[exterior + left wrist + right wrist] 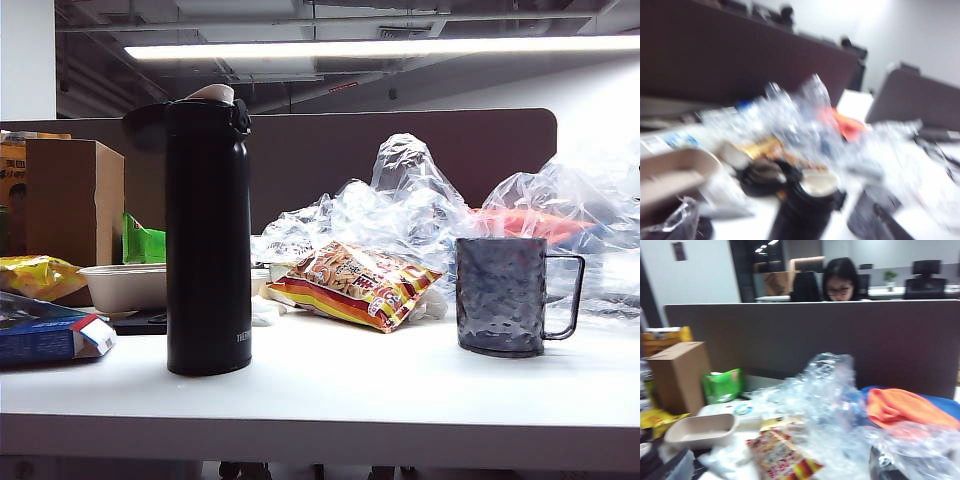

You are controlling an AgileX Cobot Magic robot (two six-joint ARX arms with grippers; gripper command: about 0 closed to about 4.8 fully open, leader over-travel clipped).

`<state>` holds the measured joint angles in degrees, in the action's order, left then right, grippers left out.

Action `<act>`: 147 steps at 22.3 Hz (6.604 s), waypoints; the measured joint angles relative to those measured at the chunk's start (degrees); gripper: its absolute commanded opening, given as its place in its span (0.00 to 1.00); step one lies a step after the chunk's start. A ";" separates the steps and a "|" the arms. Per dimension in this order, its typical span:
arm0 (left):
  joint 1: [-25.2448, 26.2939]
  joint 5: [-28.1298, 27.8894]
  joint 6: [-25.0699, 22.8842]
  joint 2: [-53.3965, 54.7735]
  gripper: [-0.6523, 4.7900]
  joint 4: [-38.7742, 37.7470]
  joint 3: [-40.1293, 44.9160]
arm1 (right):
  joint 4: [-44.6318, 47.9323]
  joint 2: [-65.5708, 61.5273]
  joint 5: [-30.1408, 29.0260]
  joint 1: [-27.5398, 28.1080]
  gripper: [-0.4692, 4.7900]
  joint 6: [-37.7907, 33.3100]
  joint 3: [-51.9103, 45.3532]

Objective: Pick up the black thermos, pour some water into the cup, then place the black thermos back on the table.

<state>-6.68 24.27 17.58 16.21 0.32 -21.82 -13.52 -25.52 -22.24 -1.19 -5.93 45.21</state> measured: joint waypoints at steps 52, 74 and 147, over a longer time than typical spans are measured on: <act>-24.85 -20.46 -16.68 56.19 1.00 31.19 -0.11 | 0.94 -23.93 18.69 -44.19 1.00 4.48 -0.33; -24.87 -17.81 -16.50 63.49 0.64 45.13 -0.13 | 0.63 -24.20 20.17 -44.15 1.00 6.03 -0.33; -34.95 -25.81 -103.36 98.86 0.11 24.30 -58.95 | -10.21 -29.48 2.91 -16.35 0.08 10.16 -2.73</act>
<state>-41.63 -1.54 -85.78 115.07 24.62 -80.77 -23.73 -55.00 -19.33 -17.54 4.23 42.48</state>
